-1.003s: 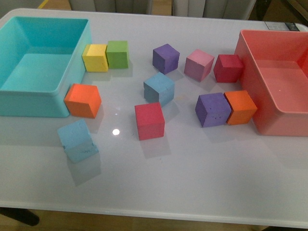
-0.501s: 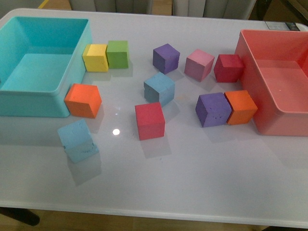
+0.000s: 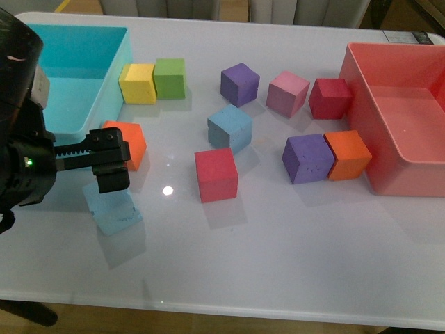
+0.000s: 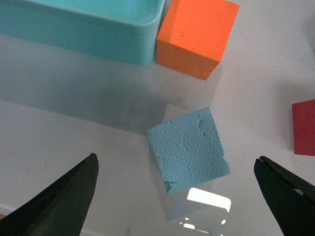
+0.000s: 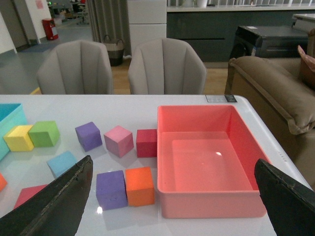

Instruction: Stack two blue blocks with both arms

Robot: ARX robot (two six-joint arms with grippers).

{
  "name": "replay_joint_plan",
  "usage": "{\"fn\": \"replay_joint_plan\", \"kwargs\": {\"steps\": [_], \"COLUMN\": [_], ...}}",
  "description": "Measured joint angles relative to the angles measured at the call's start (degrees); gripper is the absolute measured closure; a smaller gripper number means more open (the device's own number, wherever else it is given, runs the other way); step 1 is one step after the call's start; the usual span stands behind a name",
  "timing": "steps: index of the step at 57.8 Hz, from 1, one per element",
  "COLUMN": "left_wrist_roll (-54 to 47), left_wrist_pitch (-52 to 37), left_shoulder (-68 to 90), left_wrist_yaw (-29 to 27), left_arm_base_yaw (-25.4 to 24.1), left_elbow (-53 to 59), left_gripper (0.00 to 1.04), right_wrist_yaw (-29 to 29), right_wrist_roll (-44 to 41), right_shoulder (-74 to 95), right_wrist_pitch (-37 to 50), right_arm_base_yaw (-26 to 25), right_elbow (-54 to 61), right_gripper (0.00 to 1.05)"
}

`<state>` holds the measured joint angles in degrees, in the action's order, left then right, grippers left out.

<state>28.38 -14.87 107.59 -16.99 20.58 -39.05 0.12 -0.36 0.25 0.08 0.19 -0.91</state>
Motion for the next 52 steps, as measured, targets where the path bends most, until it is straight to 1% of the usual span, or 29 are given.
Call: {"fn": "replay_joint_plan", "kwargs": {"steps": [23, 52], "left_wrist_roll": [1.6, 2.6], "left_wrist_pitch": [3.3, 4.5], "left_shoulder": [8.5, 14.5], "left_wrist_yaw": [-0.8, -0.6], "left_arm_base_yaw": [0.2, 1.3], "left_elbow": [-5.9, -11.5], "left_gripper": [0.09, 0.09], "right_wrist_yaw": [0.0, 0.0], "right_wrist_roll": [0.0, 0.0], "right_shoulder": [0.0, 0.0], "right_wrist_pitch": [0.0, 0.0], "right_arm_base_yaw": [0.0, 0.0], "right_elbow": [0.0, 0.0], "right_gripper": [0.09, 0.09]}}
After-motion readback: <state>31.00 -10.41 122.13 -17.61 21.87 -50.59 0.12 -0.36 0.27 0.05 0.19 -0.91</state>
